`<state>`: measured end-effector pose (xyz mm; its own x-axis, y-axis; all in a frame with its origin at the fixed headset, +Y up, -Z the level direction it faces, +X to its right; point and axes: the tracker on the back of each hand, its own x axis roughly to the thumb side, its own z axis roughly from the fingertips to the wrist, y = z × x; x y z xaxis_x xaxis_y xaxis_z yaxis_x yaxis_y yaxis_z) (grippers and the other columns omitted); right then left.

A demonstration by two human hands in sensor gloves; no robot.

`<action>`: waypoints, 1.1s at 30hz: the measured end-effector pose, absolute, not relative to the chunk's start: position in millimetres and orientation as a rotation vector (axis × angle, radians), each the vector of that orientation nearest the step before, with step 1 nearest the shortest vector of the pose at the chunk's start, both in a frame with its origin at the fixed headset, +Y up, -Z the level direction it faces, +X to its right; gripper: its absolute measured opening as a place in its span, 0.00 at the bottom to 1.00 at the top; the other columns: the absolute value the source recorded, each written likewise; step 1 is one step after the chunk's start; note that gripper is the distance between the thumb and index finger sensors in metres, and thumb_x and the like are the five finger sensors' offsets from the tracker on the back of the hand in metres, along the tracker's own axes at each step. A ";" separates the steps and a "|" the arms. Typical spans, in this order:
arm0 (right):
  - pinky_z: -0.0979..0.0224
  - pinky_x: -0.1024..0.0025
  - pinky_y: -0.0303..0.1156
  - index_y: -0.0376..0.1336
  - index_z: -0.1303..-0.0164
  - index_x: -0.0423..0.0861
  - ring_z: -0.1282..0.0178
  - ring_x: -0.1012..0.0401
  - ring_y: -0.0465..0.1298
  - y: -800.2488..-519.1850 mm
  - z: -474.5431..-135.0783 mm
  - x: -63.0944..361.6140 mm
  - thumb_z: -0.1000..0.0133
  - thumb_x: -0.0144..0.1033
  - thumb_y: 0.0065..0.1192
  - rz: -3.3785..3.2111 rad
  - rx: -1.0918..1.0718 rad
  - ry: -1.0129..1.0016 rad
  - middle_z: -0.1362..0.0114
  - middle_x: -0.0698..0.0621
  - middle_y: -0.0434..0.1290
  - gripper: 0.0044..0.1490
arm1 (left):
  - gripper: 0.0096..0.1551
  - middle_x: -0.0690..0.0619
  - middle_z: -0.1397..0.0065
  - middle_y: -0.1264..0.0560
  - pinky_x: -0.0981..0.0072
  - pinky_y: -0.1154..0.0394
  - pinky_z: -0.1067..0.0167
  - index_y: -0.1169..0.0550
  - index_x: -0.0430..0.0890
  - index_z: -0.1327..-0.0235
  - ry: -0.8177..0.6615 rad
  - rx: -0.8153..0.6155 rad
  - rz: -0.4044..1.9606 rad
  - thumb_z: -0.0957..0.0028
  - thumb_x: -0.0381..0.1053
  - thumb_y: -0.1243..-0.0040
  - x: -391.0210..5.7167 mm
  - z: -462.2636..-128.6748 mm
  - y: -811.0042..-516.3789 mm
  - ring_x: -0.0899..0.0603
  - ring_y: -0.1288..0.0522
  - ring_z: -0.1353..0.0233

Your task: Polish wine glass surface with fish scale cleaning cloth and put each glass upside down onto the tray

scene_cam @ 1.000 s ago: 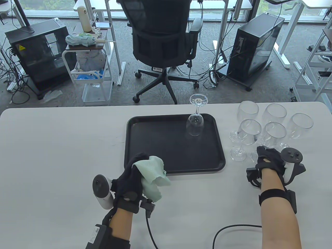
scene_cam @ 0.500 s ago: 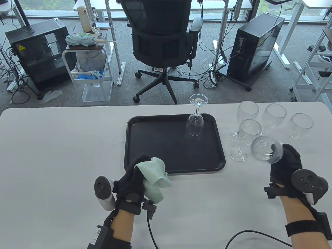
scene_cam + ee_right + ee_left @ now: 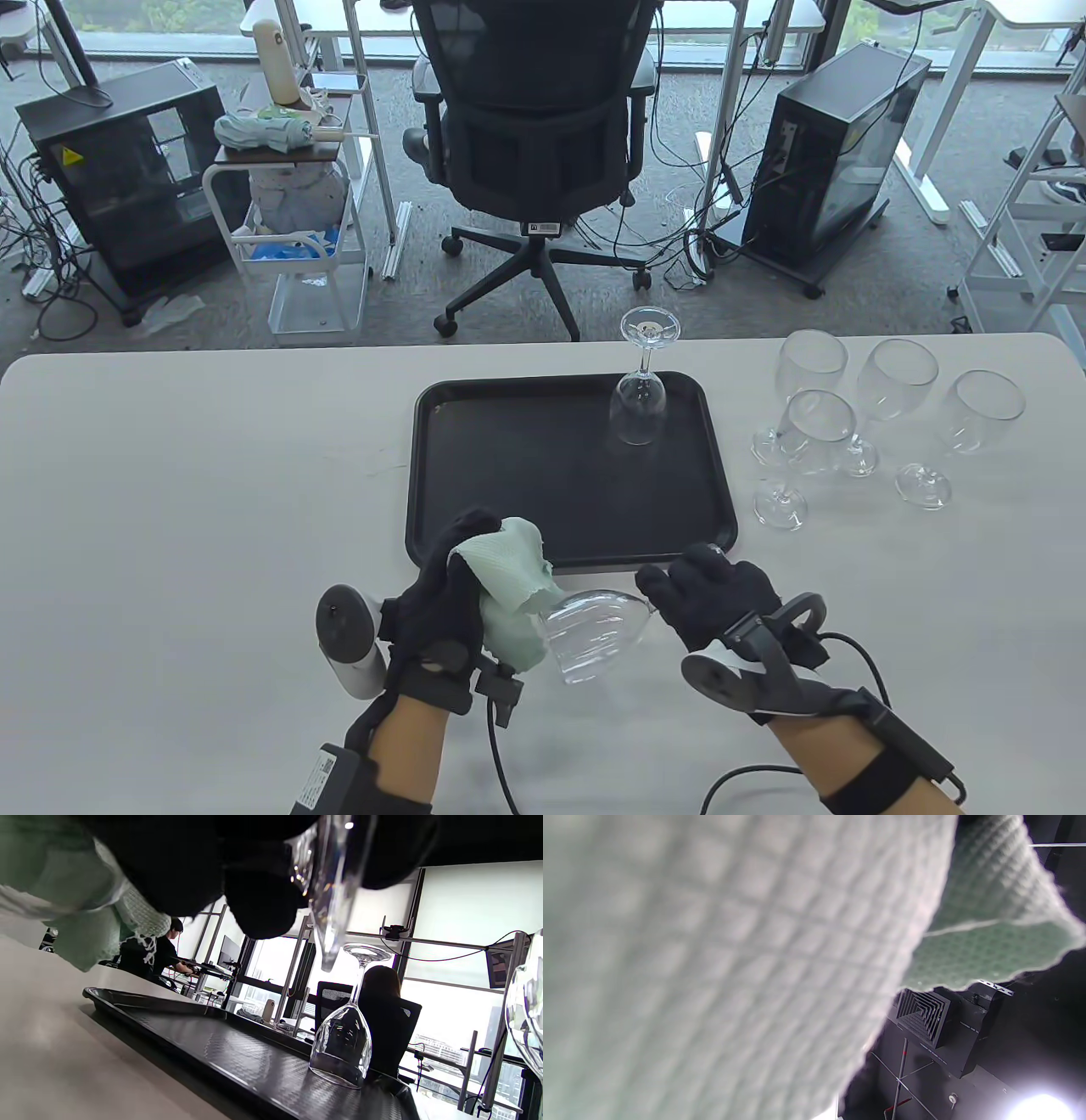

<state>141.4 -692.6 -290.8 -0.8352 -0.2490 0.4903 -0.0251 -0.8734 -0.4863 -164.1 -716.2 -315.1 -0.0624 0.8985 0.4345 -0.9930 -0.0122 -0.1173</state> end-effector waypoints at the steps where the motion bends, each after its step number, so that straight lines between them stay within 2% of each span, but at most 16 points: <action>1: 0.43 0.57 0.76 0.65 0.31 0.63 0.29 0.52 0.73 -691.6 -291.8 138.0 0.46 0.46 0.73 -2.810 -0.835 0.750 0.36 0.52 0.80 0.31 | 0.31 0.49 0.17 0.38 0.31 0.31 0.32 0.31 0.56 0.26 -0.445 0.272 1.573 0.40 0.67 0.54 -163.6 -314.4 -715.4 0.35 0.37 0.20; 10: 0.43 0.56 0.76 0.66 0.30 0.60 0.29 0.50 0.72 -671.2 -298.4 129.7 0.46 0.45 0.73 -2.924 -0.478 0.889 0.36 0.50 0.79 0.32 | 0.32 0.49 0.15 0.41 0.28 0.37 0.28 0.31 0.57 0.25 -0.489 0.218 1.538 0.40 0.68 0.54 -154.6 -315.3 -717.0 0.35 0.41 0.18; 15: 0.42 0.56 0.76 0.66 0.31 0.60 0.29 0.50 0.72 -668.1 -289.7 116.0 0.47 0.45 0.74 -2.954 -0.539 0.921 0.35 0.50 0.79 0.32 | 0.34 0.50 0.14 0.45 0.27 0.38 0.27 0.34 0.59 0.23 -0.526 0.164 1.494 0.41 0.70 0.53 -144.6 -315.4 -719.9 0.35 0.45 0.16; 18: 0.43 0.55 0.76 0.67 0.32 0.61 0.31 0.50 0.73 -668.7 -280.9 105.2 0.47 0.44 0.76 -2.923 -0.606 0.957 0.36 0.51 0.80 0.31 | 0.37 0.50 0.13 0.50 0.29 0.34 0.29 0.38 0.62 0.22 -0.532 0.150 1.478 0.42 0.73 0.50 -138.8 -314.3 -723.3 0.35 0.48 0.16; 22: 0.44 0.56 0.78 0.66 0.32 0.62 0.31 0.52 0.75 -672.5 -274.4 109.2 0.48 0.49 0.76 -2.907 -0.702 1.060 0.34 0.53 0.79 0.32 | 0.37 0.50 0.15 0.45 0.33 0.28 0.36 0.36 0.59 0.24 -0.495 0.199 1.448 0.43 0.73 0.45 -144.3 -312.7 -720.2 0.35 0.41 0.20; 24: 0.40 0.54 0.78 0.62 0.28 0.63 0.24 0.50 0.68 -674.6 -275.0 119.1 0.46 0.53 0.73 -2.980 -0.871 1.110 0.26 0.51 0.73 0.36 | 0.35 0.49 0.18 0.39 0.33 0.24 0.41 0.31 0.57 0.29 -0.450 0.291 1.441 0.44 0.71 0.42 -148.0 -311.5 -718.1 0.35 0.36 0.23; 26: 0.34 0.54 0.75 0.52 0.22 0.64 0.18 0.47 0.57 -677.3 -278.2 132.3 0.46 0.61 0.68 -3.055 -0.980 1.139 0.16 0.48 0.59 0.44 | 0.34 0.49 0.19 0.38 0.33 0.24 0.42 0.30 0.56 0.30 -0.433 0.308 1.458 0.44 0.71 0.41 -151.2 -309.9 -716.1 0.35 0.35 0.24; 27: 0.27 0.48 0.70 0.46 0.20 0.64 0.16 0.45 0.51 -678.7 -283.5 145.9 0.45 0.61 0.68 -3.154 -1.034 1.183 0.14 0.46 0.51 0.48 | 0.33 0.49 0.20 0.37 0.33 0.24 0.43 0.29 0.56 0.31 -0.420 0.324 1.467 0.45 0.70 0.41 -153.3 -309.1 -714.9 0.34 0.34 0.24; 29: 0.26 0.45 0.68 0.40 0.19 0.62 0.16 0.43 0.48 -682.3 -292.8 165.3 0.46 0.63 0.67 -3.331 -0.955 1.208 0.13 0.44 0.45 0.54 | 0.33 0.49 0.20 0.37 0.33 0.23 0.43 0.29 0.56 0.31 -0.422 0.324 1.493 0.44 0.71 0.41 -157.0 -308.9 -713.9 0.34 0.34 0.24; 30: 0.27 0.45 0.70 0.37 0.19 0.63 0.17 0.40 0.53 -687.3 -302.8 179.7 0.47 0.67 0.66 -3.519 -0.911 1.111 0.13 0.43 0.43 0.57 | 0.33 0.49 0.20 0.37 0.33 0.23 0.43 0.29 0.56 0.31 -0.420 0.311 1.519 0.44 0.71 0.41 -158.0 -309.6 -714.1 0.34 0.34 0.25; 31: 0.30 0.45 0.73 0.36 0.19 0.64 0.18 0.40 0.60 -691.2 -308.3 185.6 0.48 0.67 0.68 -3.625 -0.977 1.016 0.13 0.42 0.44 0.59 | 0.33 0.49 0.20 0.37 0.33 0.23 0.43 0.29 0.56 0.30 -0.430 0.295 1.538 0.44 0.71 0.41 -157.8 -310.1 -714.7 0.34 0.34 0.25; 33: 0.37 0.45 0.76 0.37 0.20 0.66 0.27 0.39 0.70 -703.0 -317.6 190.7 0.49 0.64 0.73 -3.849 -1.313 0.833 0.13 0.42 0.45 0.60 | 0.33 0.49 0.20 0.37 0.33 0.23 0.43 0.29 0.55 0.30 -0.434 0.262 1.547 0.44 0.71 0.41 -154.3 -311.0 -716.0 0.34 0.34 0.25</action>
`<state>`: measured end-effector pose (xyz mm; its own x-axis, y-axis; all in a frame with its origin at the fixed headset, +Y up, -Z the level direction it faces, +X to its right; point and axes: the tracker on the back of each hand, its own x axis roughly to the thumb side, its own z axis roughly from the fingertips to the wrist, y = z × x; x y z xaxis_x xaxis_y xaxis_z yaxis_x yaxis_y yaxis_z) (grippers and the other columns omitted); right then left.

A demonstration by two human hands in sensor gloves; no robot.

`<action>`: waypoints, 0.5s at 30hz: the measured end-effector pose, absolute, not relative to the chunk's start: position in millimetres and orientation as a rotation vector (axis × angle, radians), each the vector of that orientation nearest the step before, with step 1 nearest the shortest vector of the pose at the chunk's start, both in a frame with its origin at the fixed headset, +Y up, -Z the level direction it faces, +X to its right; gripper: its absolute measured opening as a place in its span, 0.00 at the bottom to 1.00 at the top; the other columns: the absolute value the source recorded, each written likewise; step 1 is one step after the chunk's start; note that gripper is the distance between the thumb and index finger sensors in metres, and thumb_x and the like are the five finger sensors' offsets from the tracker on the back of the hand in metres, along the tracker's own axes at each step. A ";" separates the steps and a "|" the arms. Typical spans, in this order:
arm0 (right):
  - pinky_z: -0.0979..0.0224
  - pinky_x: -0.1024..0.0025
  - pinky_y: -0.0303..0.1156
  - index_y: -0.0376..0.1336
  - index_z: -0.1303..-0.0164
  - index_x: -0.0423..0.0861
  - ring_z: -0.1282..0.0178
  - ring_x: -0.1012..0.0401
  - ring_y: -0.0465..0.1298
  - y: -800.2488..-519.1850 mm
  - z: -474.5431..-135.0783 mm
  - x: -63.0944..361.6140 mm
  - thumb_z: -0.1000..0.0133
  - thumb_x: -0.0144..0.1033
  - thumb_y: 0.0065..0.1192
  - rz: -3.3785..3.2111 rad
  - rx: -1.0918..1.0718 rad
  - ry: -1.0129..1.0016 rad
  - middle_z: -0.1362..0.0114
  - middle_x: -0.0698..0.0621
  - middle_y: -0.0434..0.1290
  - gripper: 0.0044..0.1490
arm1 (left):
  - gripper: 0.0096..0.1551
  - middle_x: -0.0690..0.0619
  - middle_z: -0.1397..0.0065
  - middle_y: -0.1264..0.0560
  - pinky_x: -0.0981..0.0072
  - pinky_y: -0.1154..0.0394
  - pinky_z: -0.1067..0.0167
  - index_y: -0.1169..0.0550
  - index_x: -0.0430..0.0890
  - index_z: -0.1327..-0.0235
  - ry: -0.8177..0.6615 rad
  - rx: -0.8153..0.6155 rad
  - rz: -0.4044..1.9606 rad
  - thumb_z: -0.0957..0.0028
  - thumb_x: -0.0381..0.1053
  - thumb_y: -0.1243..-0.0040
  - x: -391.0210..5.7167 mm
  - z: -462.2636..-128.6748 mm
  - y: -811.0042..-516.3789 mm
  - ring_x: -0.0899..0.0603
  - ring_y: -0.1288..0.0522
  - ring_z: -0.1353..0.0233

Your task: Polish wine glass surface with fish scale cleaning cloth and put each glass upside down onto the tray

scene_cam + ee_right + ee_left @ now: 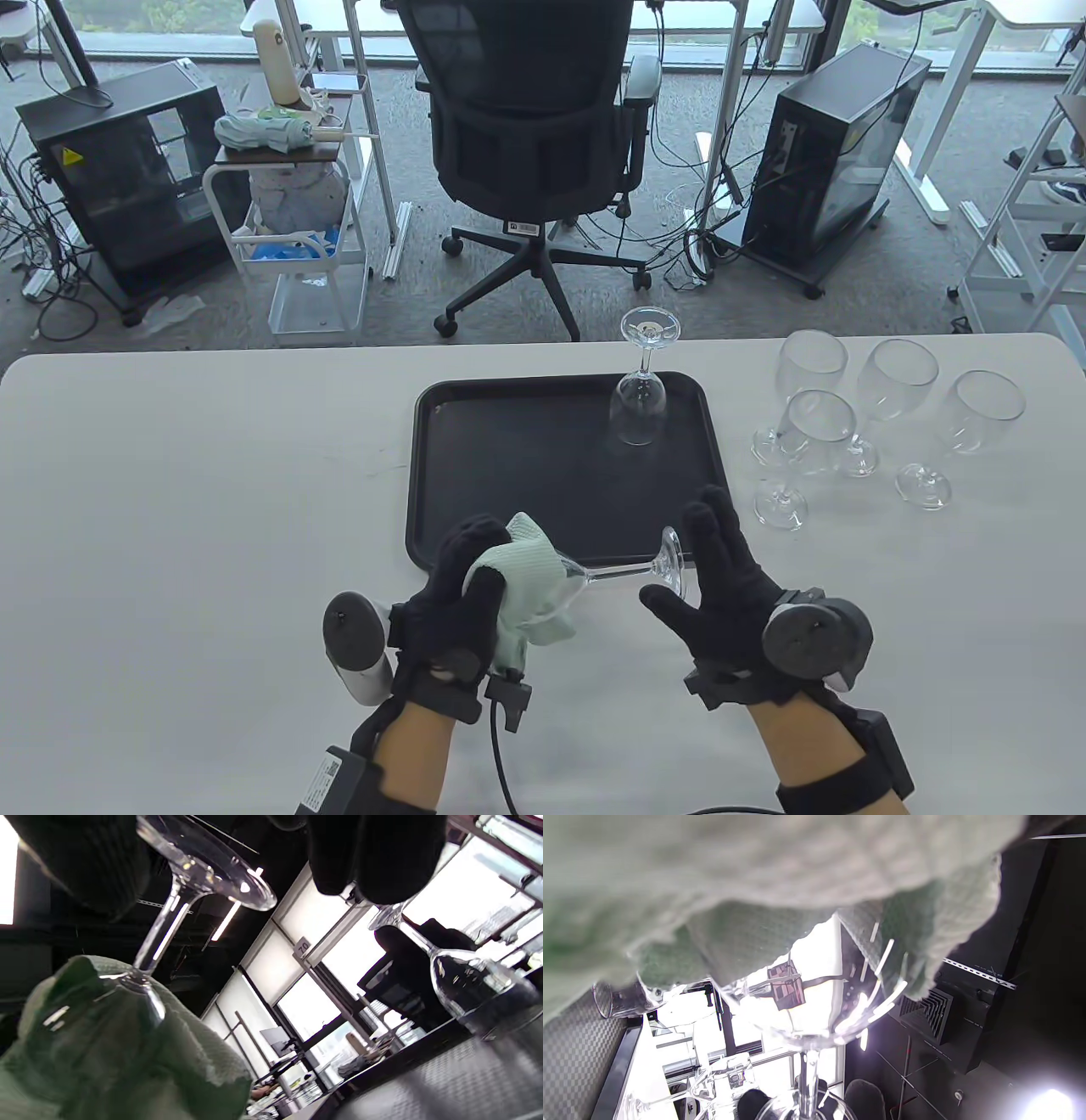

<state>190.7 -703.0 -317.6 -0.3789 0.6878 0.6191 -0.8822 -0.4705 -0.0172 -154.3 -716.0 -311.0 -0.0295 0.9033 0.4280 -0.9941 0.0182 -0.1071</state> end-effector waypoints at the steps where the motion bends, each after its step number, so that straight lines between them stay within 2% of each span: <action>1: 0.42 0.47 0.79 0.40 0.19 0.64 0.34 0.40 0.76 -704.1 -319.2 189.8 0.50 0.62 0.75 1.950 0.674 -0.395 0.15 0.41 0.53 0.59 | 0.33 0.49 0.20 0.37 0.33 0.23 0.43 0.30 0.56 0.30 -0.446 0.248 1.538 0.44 0.71 0.42 -152.9 -311.2 -716.7 0.34 0.34 0.24; 3: 0.49 0.58 0.81 0.41 0.19 0.63 0.45 0.46 0.79 -707.3 -319.1 185.7 0.47 0.60 0.73 1.910 0.687 -0.328 0.19 0.41 0.57 0.56 | 0.34 0.49 0.20 0.37 0.34 0.23 0.43 0.30 0.56 0.30 -0.465 0.236 1.544 0.44 0.71 0.42 -148.4 -310.6 -717.9 0.34 0.34 0.24; 4: 0.55 0.63 0.81 0.44 0.20 0.64 0.51 0.49 0.80 -709.8 -318.2 184.2 0.48 0.61 0.72 1.897 0.591 -0.386 0.23 0.42 0.60 0.53 | 0.34 0.49 0.19 0.38 0.34 0.23 0.43 0.30 0.56 0.29 -0.500 0.243 1.541 0.44 0.71 0.42 -145.2 -310.4 -716.9 0.34 0.34 0.24; 6: 0.65 0.72 0.82 0.46 0.22 0.61 0.59 0.56 0.81 -715.3 -321.5 184.2 0.46 0.69 0.63 1.885 0.531 -0.286 0.28 0.41 0.64 0.49 | 0.37 0.51 0.17 0.41 0.37 0.22 0.43 0.33 0.60 0.27 -0.545 0.278 1.450 0.46 0.74 0.43 -143.8 -308.5 -714.5 0.36 0.36 0.23; 8: 0.66 0.70 0.81 0.46 0.20 0.56 0.61 0.54 0.81 -721.1 -323.4 184.1 0.45 0.72 0.59 1.802 0.410 -0.037 0.30 0.38 0.65 0.50 | 0.38 0.51 0.17 0.42 0.37 0.23 0.42 0.34 0.61 0.27 -0.577 0.321 1.375 0.48 0.75 0.42 -143.3 -307.8 -711.7 0.36 0.37 0.22; 9: 0.63 0.65 0.80 0.45 0.20 0.56 0.58 0.50 0.79 -722.3 -321.7 184.6 0.44 0.70 0.60 1.737 0.408 0.061 0.28 0.37 0.62 0.50 | 0.38 0.51 0.17 0.41 0.38 0.22 0.43 0.34 0.61 0.27 -0.574 0.321 1.343 0.47 0.76 0.43 -144.0 -308.0 -711.9 0.37 0.36 0.22; 10: 0.61 0.60 0.79 0.44 0.19 0.55 0.56 0.47 0.78 -720.2 -320.8 184.1 0.43 0.68 0.61 1.753 0.471 0.001 0.26 0.35 0.60 0.51 | 0.37 0.51 0.18 0.40 0.37 0.22 0.43 0.33 0.60 0.28 -0.569 0.309 1.360 0.47 0.75 0.42 -143.8 -308.5 -712.3 0.36 0.35 0.23; 12: 0.57 0.60 0.81 0.40 0.19 0.55 0.53 0.47 0.79 -712.6 -318.7 186.2 0.45 0.67 0.62 1.998 0.573 -0.242 0.24 0.37 0.61 0.55 | 0.37 0.50 0.19 0.39 0.38 0.21 0.45 0.33 0.59 0.28 -0.542 0.275 1.348 0.46 0.74 0.43 -144.8 -309.8 -713.7 0.35 0.34 0.24; 15: 0.51 0.60 0.83 0.34 0.21 0.55 0.47 0.48 0.79 -704.5 -310.2 185.5 0.47 0.66 0.66 2.169 0.835 -0.622 0.20 0.40 0.55 0.61 | 0.36 0.49 0.19 0.38 0.38 0.20 0.47 0.32 0.58 0.28 -0.492 0.182 1.459 0.45 0.74 0.44 -145.7 -313.2 -719.0 0.34 0.33 0.25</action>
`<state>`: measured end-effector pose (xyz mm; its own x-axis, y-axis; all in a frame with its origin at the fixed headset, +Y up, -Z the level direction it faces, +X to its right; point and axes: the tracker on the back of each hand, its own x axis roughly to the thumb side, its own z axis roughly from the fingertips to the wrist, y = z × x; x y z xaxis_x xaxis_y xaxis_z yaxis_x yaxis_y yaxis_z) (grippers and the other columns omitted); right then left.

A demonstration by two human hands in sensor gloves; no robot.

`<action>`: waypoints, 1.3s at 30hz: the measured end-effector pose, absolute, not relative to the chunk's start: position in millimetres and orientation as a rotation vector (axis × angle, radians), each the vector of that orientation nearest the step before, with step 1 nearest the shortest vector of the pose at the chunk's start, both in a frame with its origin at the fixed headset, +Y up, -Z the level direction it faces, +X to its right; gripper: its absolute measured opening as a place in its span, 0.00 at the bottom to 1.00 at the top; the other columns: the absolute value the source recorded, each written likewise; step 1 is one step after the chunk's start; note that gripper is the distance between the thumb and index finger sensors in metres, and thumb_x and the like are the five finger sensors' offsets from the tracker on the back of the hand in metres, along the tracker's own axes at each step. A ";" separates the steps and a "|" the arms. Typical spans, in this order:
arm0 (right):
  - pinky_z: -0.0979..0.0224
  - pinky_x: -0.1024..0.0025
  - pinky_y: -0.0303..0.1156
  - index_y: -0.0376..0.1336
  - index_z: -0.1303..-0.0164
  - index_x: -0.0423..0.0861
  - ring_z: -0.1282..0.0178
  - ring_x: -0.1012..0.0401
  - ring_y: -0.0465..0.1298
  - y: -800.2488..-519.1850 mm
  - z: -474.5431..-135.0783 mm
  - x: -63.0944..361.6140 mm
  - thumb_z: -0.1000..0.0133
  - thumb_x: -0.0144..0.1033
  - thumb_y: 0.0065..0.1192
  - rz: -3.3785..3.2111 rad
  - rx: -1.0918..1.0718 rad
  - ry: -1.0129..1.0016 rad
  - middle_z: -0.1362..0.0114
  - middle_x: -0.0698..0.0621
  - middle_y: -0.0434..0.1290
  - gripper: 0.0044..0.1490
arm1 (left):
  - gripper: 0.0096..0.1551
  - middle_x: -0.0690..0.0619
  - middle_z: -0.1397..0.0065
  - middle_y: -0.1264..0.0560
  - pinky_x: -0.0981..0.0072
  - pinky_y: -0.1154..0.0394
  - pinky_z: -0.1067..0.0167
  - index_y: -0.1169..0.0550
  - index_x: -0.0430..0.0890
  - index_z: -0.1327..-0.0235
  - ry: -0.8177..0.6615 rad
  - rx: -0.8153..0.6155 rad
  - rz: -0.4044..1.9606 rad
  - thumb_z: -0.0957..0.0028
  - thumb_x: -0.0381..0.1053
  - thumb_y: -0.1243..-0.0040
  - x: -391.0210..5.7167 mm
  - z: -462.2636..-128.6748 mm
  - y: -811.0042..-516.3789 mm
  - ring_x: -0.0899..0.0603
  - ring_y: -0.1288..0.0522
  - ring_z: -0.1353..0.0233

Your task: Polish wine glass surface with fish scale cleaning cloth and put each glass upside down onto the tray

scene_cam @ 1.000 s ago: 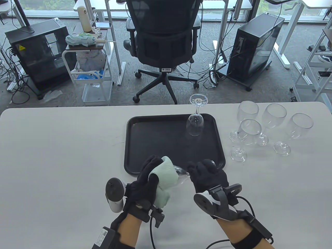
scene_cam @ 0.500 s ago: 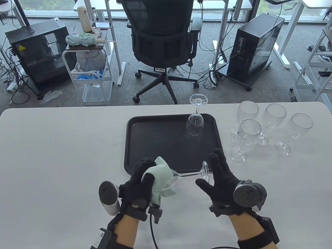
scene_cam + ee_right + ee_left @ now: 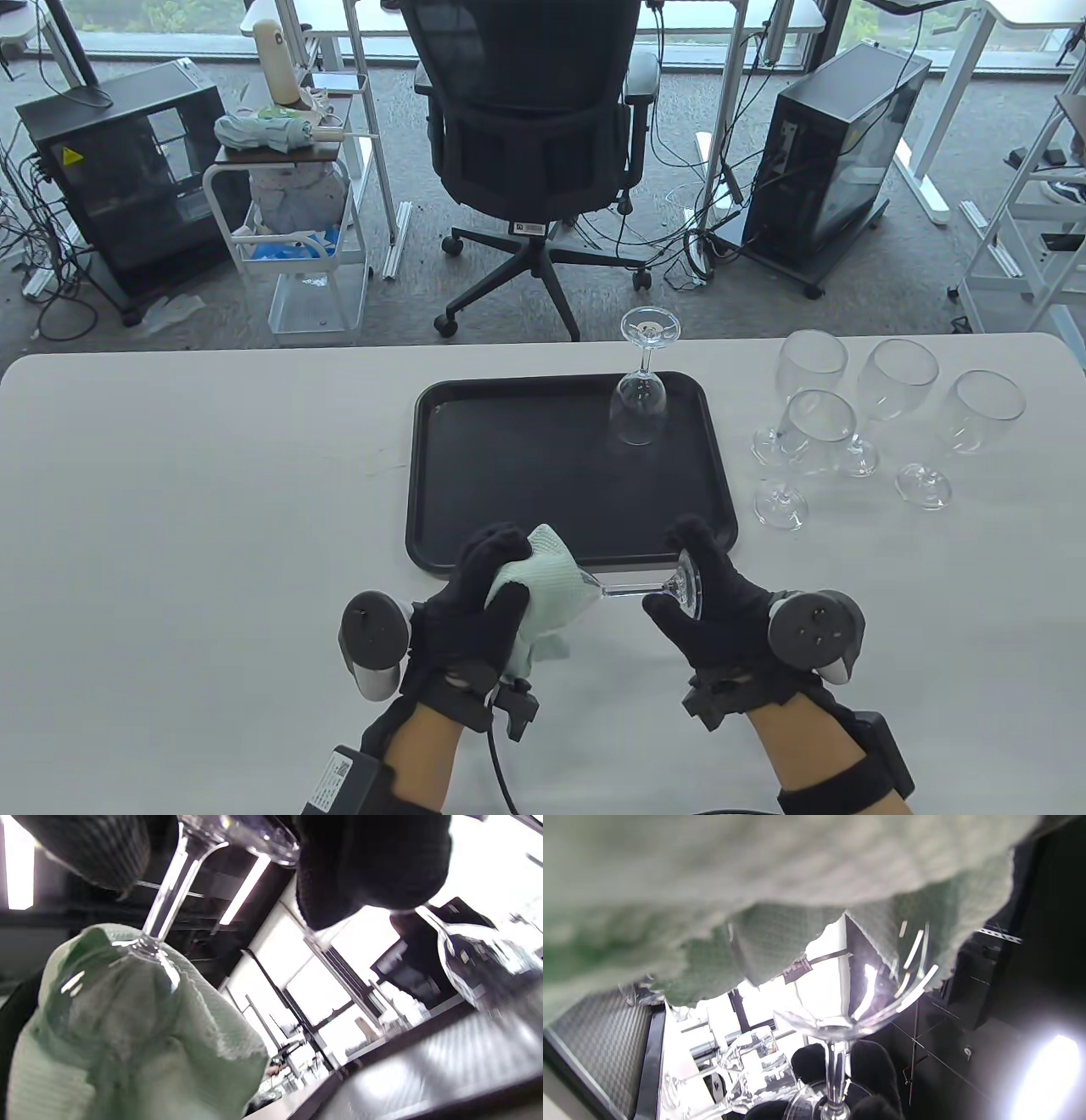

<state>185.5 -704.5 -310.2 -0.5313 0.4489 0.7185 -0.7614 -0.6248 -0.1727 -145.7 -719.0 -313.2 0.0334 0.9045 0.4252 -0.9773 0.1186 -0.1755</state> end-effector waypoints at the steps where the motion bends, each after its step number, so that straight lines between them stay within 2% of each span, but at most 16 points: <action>1: 0.49 0.59 0.83 0.33 0.21 0.57 0.45 0.48 0.79 -701.6 -307.1 184.7 0.48 0.66 0.67 2.168 0.888 -0.700 0.20 0.41 0.54 0.61 | 0.37 0.49 0.19 0.38 0.38 0.20 0.47 0.33 0.58 0.27 -0.497 0.139 1.494 0.44 0.74 0.44 -145.9 -313.9 -720.2 0.34 0.34 0.25; 3: 0.49 0.60 0.83 0.33 0.22 0.59 0.45 0.49 0.79 -699.1 -304.6 184.4 0.48 0.65 0.68 2.147 0.897 -0.725 0.20 0.41 0.54 0.61 | 0.37 0.49 0.19 0.39 0.38 0.21 0.47 0.33 0.58 0.27 -0.499 0.115 1.529 0.44 0.74 0.44 -145.3 -313.0 -719.9 0.34 0.34 0.24; 6: 0.54 0.64 0.82 0.41 0.23 0.61 0.50 0.51 0.79 -702.3 -309.1 184.7 0.47 0.65 0.66 2.038 0.771 -0.601 0.25 0.41 0.59 0.52 | 0.37 0.50 0.18 0.39 0.40 0.20 0.47 0.34 0.59 0.27 -0.520 0.175 1.478 0.45 0.75 0.45 -143.0 -309.8 -715.1 0.35 0.34 0.24; 8: 0.60 0.66 0.82 0.44 0.21 0.58 0.56 0.53 0.80 -708.1 -315.4 185.9 0.45 0.70 0.58 1.960 0.612 -0.362 0.28 0.39 0.63 0.49 | 0.37 0.51 0.18 0.40 0.39 0.21 0.45 0.34 0.60 0.27 -0.558 0.236 1.435 0.46 0.76 0.44 -141.6 -308.3 -713.5 0.36 0.35 0.23; 9: 0.60 0.64 0.80 0.45 0.21 0.57 0.56 0.51 0.79 -711.9 -316.9 185.7 0.45 0.69 0.58 1.881 0.549 -0.196 0.28 0.38 0.62 0.49 | 0.37 0.51 0.18 0.40 0.40 0.21 0.45 0.33 0.60 0.27 -0.559 0.271 1.404 0.46 0.76 0.44 -141.8 -307.9 -713.2 0.36 0.35 0.23; 10: 0.58 0.61 0.79 0.45 0.20 0.57 0.54 0.48 0.78 -713.0 -317.5 185.6 0.44 0.67 0.60 1.853 0.559 -0.159 0.27 0.37 0.61 0.49 | 0.37 0.51 0.18 0.39 0.40 0.20 0.46 0.33 0.60 0.28 -0.556 0.282 1.395 0.46 0.76 0.44 -142.3 -308.0 -712.9 0.36 0.34 0.24; 13: 0.55 0.59 0.80 0.38 0.19 0.54 0.51 0.47 0.78 -707.2 -316.4 186.7 0.45 0.68 0.60 2.052 0.679 -0.341 0.23 0.38 0.58 0.55 | 0.36 0.50 0.19 0.39 0.39 0.20 0.47 0.33 0.60 0.28 -0.536 0.256 1.388 0.45 0.75 0.44 -143.1 -308.4 -713.0 0.35 0.34 0.24; 15: 0.48 0.57 0.81 0.33 0.21 0.55 0.45 0.47 0.77 -701.6 -310.1 186.1 0.47 0.66 0.64 2.187 0.850 -0.618 0.19 0.40 0.54 0.60 | 0.36 0.50 0.19 0.38 0.39 0.20 0.48 0.32 0.59 0.28 -0.499 0.207 1.440 0.45 0.75 0.44 -144.3 -309.6 -715.2 0.35 0.33 0.25; 17: 0.49 0.60 0.83 0.32 0.22 0.56 0.45 0.49 0.78 -698.4 -305.5 186.0 0.47 0.66 0.65 2.210 0.921 -0.789 0.20 0.41 0.54 0.61 | 0.36 0.49 0.18 0.39 0.39 0.20 0.48 0.33 0.59 0.27 -0.495 0.146 1.488 0.44 0.75 0.45 -143.9 -310.3 -716.7 0.34 0.34 0.24; 19: 0.52 0.62 0.83 0.36 0.21 0.58 0.48 0.49 0.79 -701.0 -305.7 185.7 0.47 0.64 0.66 2.118 0.855 -0.733 0.23 0.40 0.58 0.57 | 0.36 0.49 0.18 0.39 0.39 0.20 0.47 0.33 0.59 0.27 -0.504 0.155 1.495 0.44 0.75 0.45 -142.6 -309.0 -715.7 0.34 0.34 0.24; 22: 0.59 0.65 0.81 0.44 0.22 0.59 0.54 0.51 0.79 -707.7 -312.8 186.3 0.46 0.68 0.61 1.973 0.675 -0.451 0.26 0.40 0.61 0.49 | 0.37 0.50 0.18 0.40 0.40 0.20 0.47 0.33 0.60 0.27 -0.545 0.214 1.447 0.45 0.76 0.45 -141.7 -306.8 -712.4 0.35 0.34 0.23; 25: 0.61 0.63 0.80 0.46 0.20 0.56 0.57 0.50 0.78 -710.2 -315.8 186.5 0.45 0.69 0.59 1.900 0.567 -0.217 0.28 0.38 0.62 0.49 | 0.37 0.51 0.18 0.39 0.40 0.20 0.47 0.33 0.61 0.28 -0.563 0.293 1.387 0.46 0.76 0.44 -142.0 -304.6 -708.6 0.36 0.34 0.24; 31: 0.50 0.59 0.82 0.33 0.21 0.56 0.46 0.48 0.78 -700.0 -307.4 187.2 0.47 0.65 0.66 2.163 0.899 -0.705 0.20 0.40 0.54 0.61 | 0.35 0.50 0.18 0.38 0.40 0.20 0.48 0.32 0.60 0.28 -0.498 0.164 1.483 0.44 0.75 0.45 -142.6 -309.2 -715.0 0.35 0.33 0.24; 33: 0.50 0.60 0.83 0.33 0.22 0.57 0.47 0.49 0.78 -698.1 -306.6 187.1 0.47 0.64 0.67 2.145 0.909 -0.743 0.21 0.40 0.55 0.60 | 0.36 0.50 0.18 0.39 0.40 0.20 0.47 0.33 0.59 0.27 -0.500 0.137 1.514 0.43 0.75 0.45 -142.2 -309.6 -716.8 0.35 0.34 0.24; 35: 0.54 0.62 0.82 0.39 0.21 0.58 0.50 0.49 0.79 -700.1 -309.3 186.8 0.46 0.64 0.66 2.087 0.831 -0.674 0.24 0.40 0.59 0.55 | 0.36 0.50 0.18 0.39 0.40 0.20 0.47 0.33 0.60 0.27 -0.498 0.161 1.500 0.43 0.75 0.45 -141.1 -308.5 -715.3 0.35 0.34 0.24; 39: 0.61 0.63 0.80 0.45 0.20 0.55 0.56 0.50 0.78 -710.5 -317.9 186.6 0.44 0.69 0.57 1.901 0.533 -0.183 0.28 0.37 0.63 0.50 | 0.36 0.51 0.17 0.40 0.41 0.21 0.45 0.33 0.61 0.27 -0.550 0.272 1.401 0.46 0.76 0.45 -141.4 -305.5 -709.8 0.36 0.35 0.23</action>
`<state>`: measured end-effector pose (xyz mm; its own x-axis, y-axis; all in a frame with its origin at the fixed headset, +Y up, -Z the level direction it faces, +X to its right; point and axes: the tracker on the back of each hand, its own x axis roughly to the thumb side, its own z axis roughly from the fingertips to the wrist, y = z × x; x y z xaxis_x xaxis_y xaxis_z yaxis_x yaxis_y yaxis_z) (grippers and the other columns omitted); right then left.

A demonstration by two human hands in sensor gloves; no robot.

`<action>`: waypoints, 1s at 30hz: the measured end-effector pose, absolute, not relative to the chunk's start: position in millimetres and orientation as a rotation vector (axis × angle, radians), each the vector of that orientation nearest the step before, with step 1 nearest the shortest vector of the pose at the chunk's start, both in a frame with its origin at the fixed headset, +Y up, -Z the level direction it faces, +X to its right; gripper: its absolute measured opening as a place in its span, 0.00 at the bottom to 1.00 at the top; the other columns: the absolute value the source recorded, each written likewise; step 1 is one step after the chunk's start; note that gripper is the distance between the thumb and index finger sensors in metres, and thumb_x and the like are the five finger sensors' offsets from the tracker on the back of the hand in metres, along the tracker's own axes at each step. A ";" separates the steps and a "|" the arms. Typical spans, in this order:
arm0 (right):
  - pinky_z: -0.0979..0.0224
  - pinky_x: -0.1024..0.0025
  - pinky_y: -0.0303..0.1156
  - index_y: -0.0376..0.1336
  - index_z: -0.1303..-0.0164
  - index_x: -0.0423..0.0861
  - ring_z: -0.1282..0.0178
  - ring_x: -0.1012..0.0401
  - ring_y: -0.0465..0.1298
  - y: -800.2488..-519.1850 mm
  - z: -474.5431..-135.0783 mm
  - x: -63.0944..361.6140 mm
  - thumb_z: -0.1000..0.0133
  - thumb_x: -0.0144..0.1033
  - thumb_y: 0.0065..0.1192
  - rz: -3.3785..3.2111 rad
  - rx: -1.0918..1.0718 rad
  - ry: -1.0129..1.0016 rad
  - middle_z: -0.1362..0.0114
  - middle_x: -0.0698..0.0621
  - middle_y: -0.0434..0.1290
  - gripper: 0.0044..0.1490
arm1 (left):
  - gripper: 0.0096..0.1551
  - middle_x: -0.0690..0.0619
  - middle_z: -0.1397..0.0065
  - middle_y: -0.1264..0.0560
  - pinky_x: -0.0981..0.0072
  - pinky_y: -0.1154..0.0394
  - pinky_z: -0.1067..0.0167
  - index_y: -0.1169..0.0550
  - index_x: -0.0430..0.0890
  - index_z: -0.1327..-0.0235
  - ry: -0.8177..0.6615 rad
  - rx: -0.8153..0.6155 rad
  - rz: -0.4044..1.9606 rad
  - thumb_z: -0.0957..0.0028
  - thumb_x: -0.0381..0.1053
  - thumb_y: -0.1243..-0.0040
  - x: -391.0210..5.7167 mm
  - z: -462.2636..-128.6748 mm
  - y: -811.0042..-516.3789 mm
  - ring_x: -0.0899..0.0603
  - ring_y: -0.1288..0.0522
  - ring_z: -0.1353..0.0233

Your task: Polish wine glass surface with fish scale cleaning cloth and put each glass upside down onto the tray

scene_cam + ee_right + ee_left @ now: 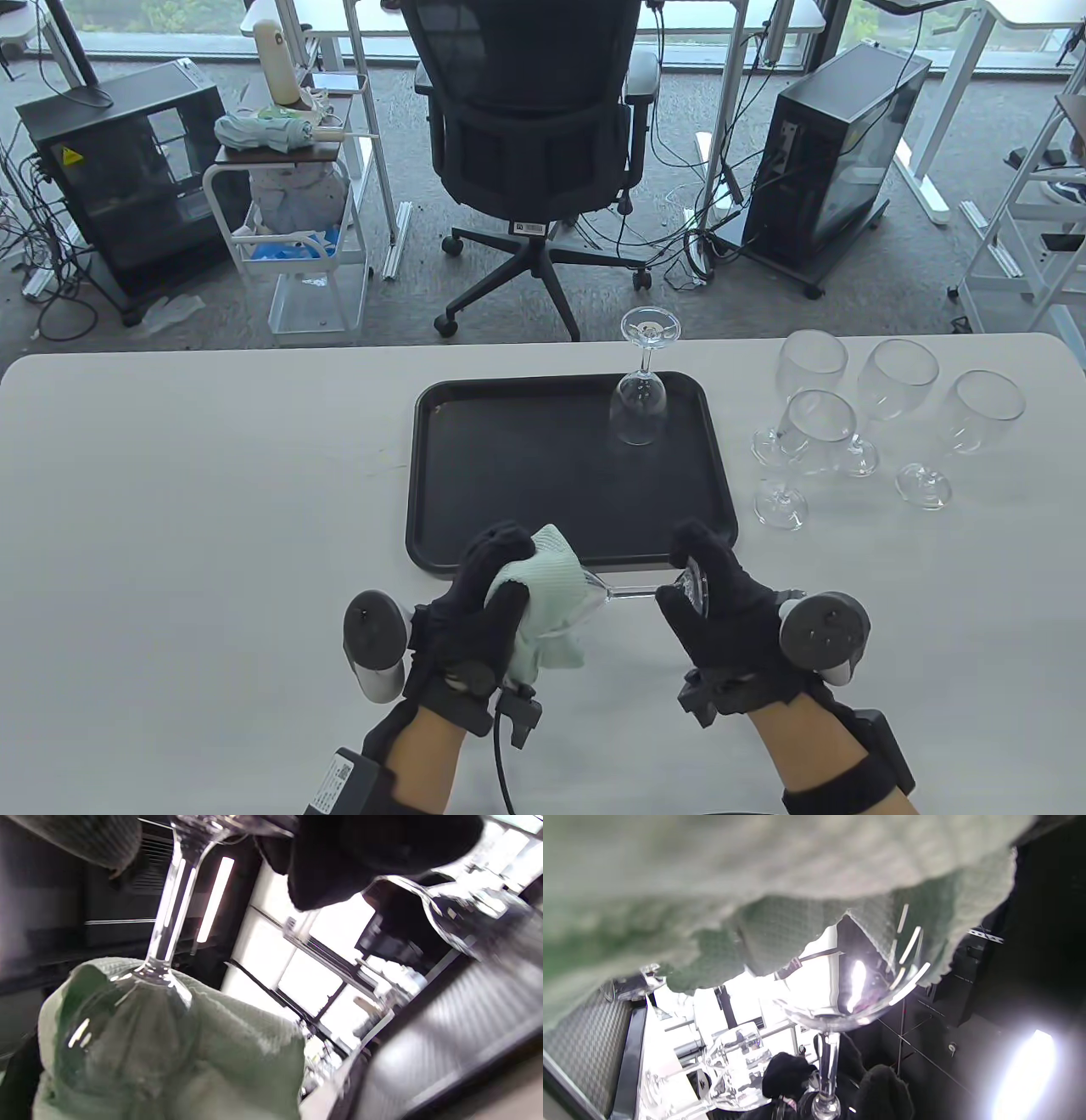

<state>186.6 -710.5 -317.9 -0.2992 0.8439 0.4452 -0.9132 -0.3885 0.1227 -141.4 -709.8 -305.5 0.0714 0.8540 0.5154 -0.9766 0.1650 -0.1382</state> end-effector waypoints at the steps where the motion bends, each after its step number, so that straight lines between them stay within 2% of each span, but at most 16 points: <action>1: 0.58 0.59 0.79 0.43 0.19 0.55 0.54 0.47 0.77 -710.9 -317.5 186.1 0.43 0.67 0.59 1.868 0.576 -0.146 0.26 0.37 0.60 0.50 | 0.36 0.51 0.18 0.39 0.41 0.20 0.46 0.33 0.61 0.28 -0.549 0.291 1.380 0.46 0.76 0.45 -142.9 -305.6 -708.7 0.36 0.34 0.23; 4: 0.54 0.58 0.81 0.36 0.20 0.55 0.50 0.46 0.78 -702.8 -311.9 185.8 0.45 0.66 0.62 2.046 0.738 -0.427 0.22 0.38 0.57 0.57 | 0.35 0.51 0.18 0.39 0.41 0.20 0.47 0.33 0.61 0.27 -0.528 0.229 1.419 0.44 0.75 0.45 -144.1 -306.6 -710.1 0.36 0.34 0.24; 5: 0.51 0.57 0.81 0.34 0.21 0.55 0.47 0.47 0.78 -697.2 -306.8 185.5 0.46 0.66 0.64 2.135 0.866 -0.630 0.20 0.39 0.55 0.59 | 0.36 0.50 0.18 0.39 0.41 0.20 0.47 0.32 0.60 0.27 -0.514 0.201 1.474 0.44 0.75 0.45 -144.3 -307.6 -712.1 0.35 0.33 0.24; 7: 0.49 0.60 0.83 0.32 0.22 0.54 0.46 0.49 0.78 -690.9 -300.3 185.8 0.47 0.67 0.64 2.200 0.960 -0.835 0.20 0.40 0.54 0.62 | 0.36 0.50 0.17 0.40 0.40 0.20 0.46 0.33 0.60 0.26 -0.525 0.149 1.521 0.43 0.75 0.45 -143.2 -308.1 -713.7 0.35 0.34 0.23; 8: 0.49 0.60 0.83 0.31 0.22 0.55 0.46 0.49 0.78 -690.4 -299.6 186.2 0.47 0.68 0.64 2.193 0.951 -0.826 0.20 0.40 0.54 0.62 | 0.36 0.50 0.17 0.40 0.40 0.20 0.46 0.33 0.60 0.26 -0.530 0.148 1.524 0.43 0.75 0.45 -142.8 -308.1 -713.5 0.35 0.34 0.23; 10: 0.55 0.63 0.82 0.40 0.21 0.57 0.51 0.49 0.79 -691.8 -302.6 187.4 0.48 0.67 0.66 2.080 0.857 -0.734 0.25 0.40 0.60 0.56 | 0.37 0.50 0.17 0.40 0.41 0.20 0.46 0.34 0.60 0.26 -0.540 0.172 1.511 0.44 0.76 0.46 -142.1 -307.0 -712.9 0.35 0.34 0.23; 12: 0.60 0.64 0.81 0.44 0.21 0.56 0.55 0.50 0.79 -697.3 -308.1 187.4 0.46 0.70 0.62 1.974 0.696 -0.510 0.28 0.39 0.63 0.52 | 0.37 0.51 0.17 0.41 0.41 0.21 0.45 0.34 0.61 0.26 -0.564 0.229 1.477 0.45 0.77 0.45 -140.8 -304.4 -709.6 0.36 0.35 0.22; 13: 0.61 0.64 0.81 0.45 0.19 0.54 0.57 0.51 0.79 -702.5 -311.9 186.6 0.45 0.71 0.58 1.926 0.580 -0.314 0.29 0.38 0.64 0.52 | 0.37 0.51 0.17 0.41 0.40 0.21 0.44 0.34 0.61 0.26 -0.571 0.275 1.437 0.46 0.76 0.45 -141.1 -303.3 -707.2 0.36 0.35 0.22; 15: 0.58 0.58 0.79 0.43 0.19 0.54 0.54 0.46 0.77 -705.2 -313.9 185.6 0.45 0.68 0.62 1.861 0.598 -0.165 0.27 0.36 0.61 0.53 | 0.37 0.51 0.18 0.39 0.41 0.20 0.46 0.32 0.61 0.28 -0.557 0.319 1.379 0.46 0.76 0.45 -144.3 -303.2 -705.5 0.36 0.33 0.24; 17: 0.53 0.57 0.80 0.36 0.19 0.57 0.49 0.46 0.77 -700.9 -311.4 185.7 0.46 0.68 0.63 2.009 0.719 -0.355 0.21 0.37 0.57 0.57 | 0.36 0.50 0.18 0.39 0.40 0.20 0.47 0.32 0.60 0.28 -0.560 0.285 1.415 0.45 0.75 0.44 -144.3 -304.4 -705.3 0.35 0.34 0.24; 19: 0.44 0.56 0.80 0.34 0.20 0.61 0.41 0.46 0.76 -694.5 -304.8 186.2 0.47 0.67 0.66 2.126 0.850 -0.658 0.19 0.39 0.54 0.59 | 0.36 0.50 0.18 0.39 0.40 0.20 0.48 0.32 0.60 0.27 -0.523 0.245 1.471 0.45 0.75 0.45 -145.4 -306.6 -708.9 0.35 0.33 0.24; 21: 0.45 0.59 0.83 0.34 0.22 0.65 0.42 0.49 0.77 -688.9 -300.2 186.8 0.48 0.67 0.67 2.150 0.934 -0.829 0.20 0.41 0.56 0.59 | 0.36 0.50 0.17 0.40 0.39 0.20 0.47 0.32 0.60 0.27 -0.521 0.174 1.541 0.44 0.75 0.45 -144.3 -308.5 -712.5 0.35 0.34 0.24; 24: 0.50 0.61 0.82 0.39 0.22 0.68 0.46 0.49 0.77 -693.2 -302.0 187.2 0.48 0.64 0.68 2.037 0.846 -0.739 0.24 0.41 0.59 0.54 | 0.37 0.50 0.17 0.40 0.40 0.20 0.47 0.33 0.60 0.27 -0.528 0.185 1.537 0.45 0.76 0.45 -140.8 -307.6 -712.0 0.35 0.34 0.24; 26: 0.57 0.65 0.81 0.44 0.21 0.67 0.52 0.51 0.78 -700.0 -308.8 187.8 0.47 0.68 0.64 1.958 0.719 -0.541 0.27 0.41 0.62 0.49 | 0.37 0.51 0.17 0.41 0.40 0.21 0.46 0.33 0.61 0.26 -0.555 0.222 1.490 0.45 0.76 0.45 -140.0 -305.7 -710.0 0.36 0.35 0.23; 28: 0.60 0.64 0.80 0.46 0.19 0.61 0.56 0.50 0.78 -710.1 -316.7 187.7 0.45 0.71 0.59 1.820 0.532 -0.204 0.29 0.37 0.64 0.49 | 0.37 0.51 0.17 0.41 0.40 0.21 0.46 0.33 0.62 0.27 -0.575 0.298 1.411 0.46 0.76 0.44 -139.2 -303.5 -706.1 0.36 0.35 0.23; 30: 0.58 0.60 0.79 0.45 0.18 0.60 0.54 0.47 0.77 -710.4 -318.8 189.2 0.45 0.69 0.60 1.835 0.600 -0.187 0.27 0.36 0.62 0.50 | 0.36 0.51 0.18 0.39 0.41 0.20 0.47 0.32 0.61 0.28 -0.567 0.313 1.380 0.47 0.76 0.44 -139.6 -303.0 -705.1 0.36 0.34 0.24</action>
